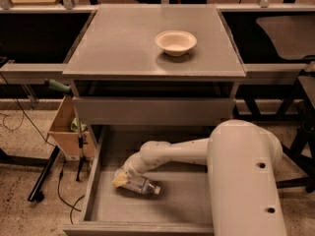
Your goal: Pick blue plastic bottle from middle drawer and place on counter
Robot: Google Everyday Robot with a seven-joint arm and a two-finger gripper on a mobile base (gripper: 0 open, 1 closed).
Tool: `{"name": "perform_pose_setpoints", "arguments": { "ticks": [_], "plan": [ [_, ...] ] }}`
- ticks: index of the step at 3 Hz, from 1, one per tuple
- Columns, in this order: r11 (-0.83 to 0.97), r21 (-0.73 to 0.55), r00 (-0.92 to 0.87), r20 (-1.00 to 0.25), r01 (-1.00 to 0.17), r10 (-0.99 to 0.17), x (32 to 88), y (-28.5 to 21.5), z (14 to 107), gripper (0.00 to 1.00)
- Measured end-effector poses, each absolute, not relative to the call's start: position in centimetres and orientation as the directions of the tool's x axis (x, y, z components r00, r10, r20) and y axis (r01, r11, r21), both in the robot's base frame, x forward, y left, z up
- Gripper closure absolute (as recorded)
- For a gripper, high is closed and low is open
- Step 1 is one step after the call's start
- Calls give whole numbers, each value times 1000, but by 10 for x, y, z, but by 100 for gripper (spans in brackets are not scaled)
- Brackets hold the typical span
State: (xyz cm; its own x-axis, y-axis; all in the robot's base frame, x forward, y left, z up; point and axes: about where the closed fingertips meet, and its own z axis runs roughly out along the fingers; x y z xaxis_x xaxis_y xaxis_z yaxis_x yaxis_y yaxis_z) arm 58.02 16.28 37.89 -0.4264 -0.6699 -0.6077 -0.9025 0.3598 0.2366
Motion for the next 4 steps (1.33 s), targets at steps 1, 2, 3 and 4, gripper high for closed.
{"name": "perform_pose_setpoints", "arguments": {
  "ticks": [1,2,3,4],
  "plan": [
    [357,177,-380,-661,-917,-647,591,149,431,100],
    [325,101,-302,-686,-940,-662,603,126,499,100],
    [262,-51,-171,-637,-964,-752,616,91,618,100],
    [215,-166,-79,-587,-962,-805,630,79,710,100]
  ]
}}
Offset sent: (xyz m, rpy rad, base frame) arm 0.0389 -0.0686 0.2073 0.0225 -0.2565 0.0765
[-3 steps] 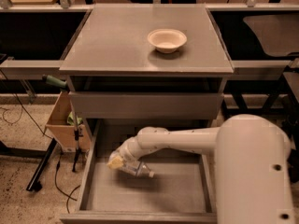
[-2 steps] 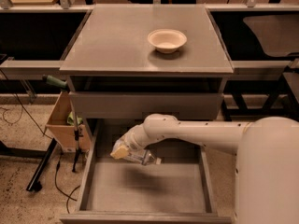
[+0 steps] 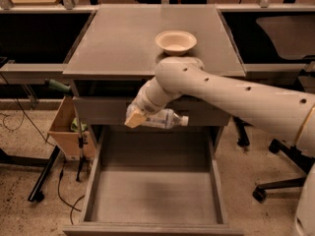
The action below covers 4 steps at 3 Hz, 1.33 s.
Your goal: Pick blue plastic bottle from middle drawer and place on counter
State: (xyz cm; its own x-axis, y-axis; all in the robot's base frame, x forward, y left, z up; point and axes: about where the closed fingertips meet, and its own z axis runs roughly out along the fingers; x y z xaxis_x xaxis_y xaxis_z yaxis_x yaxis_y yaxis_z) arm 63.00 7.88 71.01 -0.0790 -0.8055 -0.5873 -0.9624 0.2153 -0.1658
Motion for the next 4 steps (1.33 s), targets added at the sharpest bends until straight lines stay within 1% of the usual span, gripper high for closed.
{"name": "perform_pose_setpoints", "arguments": {
  "ticks": [1,2,3,4],
  "plan": [
    [190,-283,-9,-537,-940,-844,654,84,801,100],
    [182,-382,41,-507,-906,-861,677,104,880,100],
    [188,-437,62,-497,-880,-866,706,130,926,100],
    [206,-455,63,-509,-866,-858,740,164,932,100]
  ]
}}
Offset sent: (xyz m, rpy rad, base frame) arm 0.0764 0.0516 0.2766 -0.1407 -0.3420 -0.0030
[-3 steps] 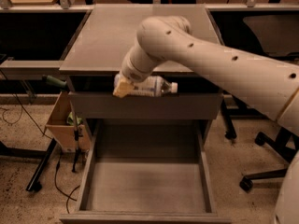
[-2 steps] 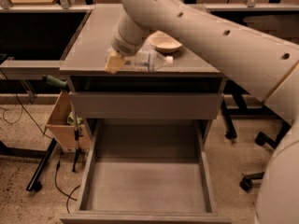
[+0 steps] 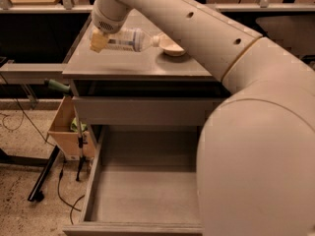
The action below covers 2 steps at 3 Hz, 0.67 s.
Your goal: Pick blue plastic bottle from middle drawer and place on counter
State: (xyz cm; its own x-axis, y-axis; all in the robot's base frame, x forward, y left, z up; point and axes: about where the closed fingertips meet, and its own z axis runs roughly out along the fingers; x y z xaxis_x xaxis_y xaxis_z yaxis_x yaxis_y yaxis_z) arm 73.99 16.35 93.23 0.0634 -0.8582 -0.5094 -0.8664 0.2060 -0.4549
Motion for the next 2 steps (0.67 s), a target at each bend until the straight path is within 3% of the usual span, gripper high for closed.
{"name": "perform_pose_setpoints", "arguments": {
  "ticks": [2],
  "plan": [
    [401,-418,-97,-584,-816,-806,802,201,901,100]
  ]
}}
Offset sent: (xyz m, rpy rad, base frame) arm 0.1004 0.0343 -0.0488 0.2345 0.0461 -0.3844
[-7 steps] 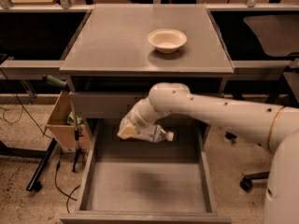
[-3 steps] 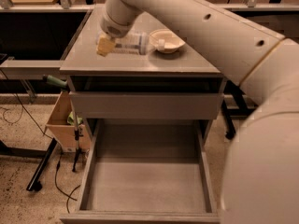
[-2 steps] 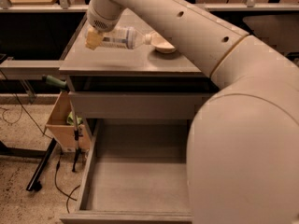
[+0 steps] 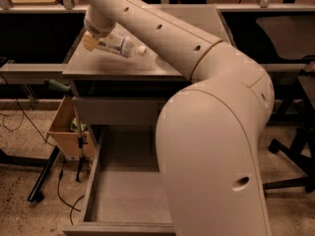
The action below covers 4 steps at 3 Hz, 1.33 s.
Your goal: Pick blue plastic bottle from middle drawer and place on counter
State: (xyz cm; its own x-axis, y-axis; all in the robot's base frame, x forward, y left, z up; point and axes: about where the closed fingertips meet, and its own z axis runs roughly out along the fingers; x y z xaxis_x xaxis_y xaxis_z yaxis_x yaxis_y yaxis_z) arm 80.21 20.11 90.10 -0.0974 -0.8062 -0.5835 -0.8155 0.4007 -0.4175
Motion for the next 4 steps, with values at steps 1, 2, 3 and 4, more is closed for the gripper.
{"name": "perform_pose_setpoints", "arguments": {
  "ticks": [1,2,3,4],
  "plan": [
    [487,-376,-168,-629,-788,-759,819,195,892,81],
    [496,-350,-176,-649,-795,-740,823,184,889,58],
    [432,-342,-142,-624,-834,-768,825,180,883,35],
    [351,-329,-110,-573,-877,-812,822,168,880,11]
  ]
}}
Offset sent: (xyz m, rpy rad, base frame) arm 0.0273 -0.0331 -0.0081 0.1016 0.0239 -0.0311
